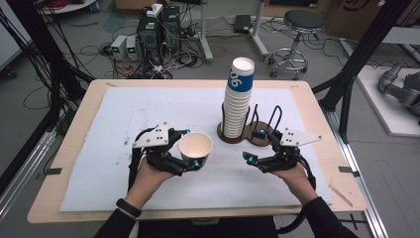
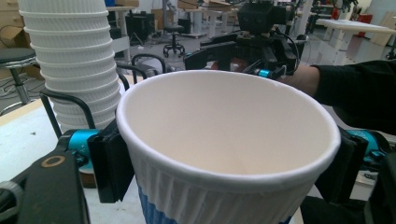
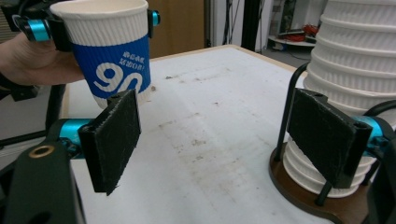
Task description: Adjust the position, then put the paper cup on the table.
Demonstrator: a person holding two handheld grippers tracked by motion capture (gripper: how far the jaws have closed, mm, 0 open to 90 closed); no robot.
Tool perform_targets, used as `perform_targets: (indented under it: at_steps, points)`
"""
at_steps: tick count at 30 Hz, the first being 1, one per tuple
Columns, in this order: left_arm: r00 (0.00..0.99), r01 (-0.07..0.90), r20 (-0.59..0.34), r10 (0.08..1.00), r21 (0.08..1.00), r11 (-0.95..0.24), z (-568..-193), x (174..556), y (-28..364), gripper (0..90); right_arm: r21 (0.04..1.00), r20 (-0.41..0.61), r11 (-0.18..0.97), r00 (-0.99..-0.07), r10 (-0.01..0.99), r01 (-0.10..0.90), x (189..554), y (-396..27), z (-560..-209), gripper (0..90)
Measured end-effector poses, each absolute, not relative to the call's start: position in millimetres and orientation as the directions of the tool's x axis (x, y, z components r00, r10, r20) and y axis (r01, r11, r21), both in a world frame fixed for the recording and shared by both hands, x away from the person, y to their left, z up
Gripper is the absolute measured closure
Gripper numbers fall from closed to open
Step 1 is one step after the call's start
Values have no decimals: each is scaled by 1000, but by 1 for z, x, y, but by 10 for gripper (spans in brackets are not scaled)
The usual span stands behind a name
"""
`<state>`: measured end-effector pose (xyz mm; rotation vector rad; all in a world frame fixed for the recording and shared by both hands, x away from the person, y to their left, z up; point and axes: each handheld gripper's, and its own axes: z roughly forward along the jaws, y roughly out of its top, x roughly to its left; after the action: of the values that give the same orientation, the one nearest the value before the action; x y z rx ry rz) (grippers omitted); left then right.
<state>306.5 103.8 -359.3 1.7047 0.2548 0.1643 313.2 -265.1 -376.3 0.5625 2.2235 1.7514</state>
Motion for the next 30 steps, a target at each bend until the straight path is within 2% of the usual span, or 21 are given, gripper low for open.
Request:
perform_targets:
  at_steps: [17,30]
  points:
    - [967,67,-32,254,989,-133,-355,304,102,209,969,28,208,-893,449,135,314,-267,-375,180]
    - [948,77,-31,318,988,-130,-351,307,114,208,970,27,205,-895,446,132,314,-271,-374,180]
